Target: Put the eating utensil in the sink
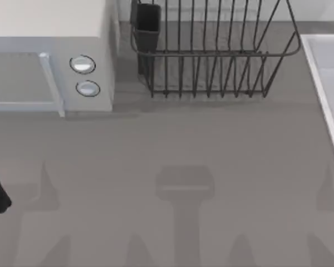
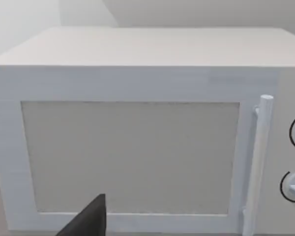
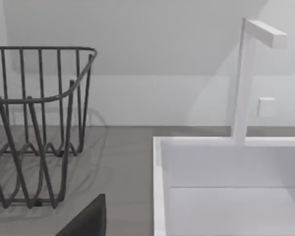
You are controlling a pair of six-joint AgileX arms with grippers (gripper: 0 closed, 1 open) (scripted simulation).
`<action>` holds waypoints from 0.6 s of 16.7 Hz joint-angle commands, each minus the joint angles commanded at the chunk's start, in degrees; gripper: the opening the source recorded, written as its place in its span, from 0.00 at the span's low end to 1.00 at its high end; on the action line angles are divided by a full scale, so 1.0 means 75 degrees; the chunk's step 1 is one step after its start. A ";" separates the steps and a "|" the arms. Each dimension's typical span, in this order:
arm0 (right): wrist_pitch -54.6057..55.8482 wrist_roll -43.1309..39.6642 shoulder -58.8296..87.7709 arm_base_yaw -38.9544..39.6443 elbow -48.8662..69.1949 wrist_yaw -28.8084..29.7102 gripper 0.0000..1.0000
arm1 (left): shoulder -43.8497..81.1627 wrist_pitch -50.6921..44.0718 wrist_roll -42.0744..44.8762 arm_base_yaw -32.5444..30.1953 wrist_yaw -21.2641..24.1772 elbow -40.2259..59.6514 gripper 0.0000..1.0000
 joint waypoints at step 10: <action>-0.2645 0.1845 0.2960 -0.0416 0.2020 0.0014 1.00 | 0.0000 0.0000 0.0000 0.0000 0.0000 0.0000 1.00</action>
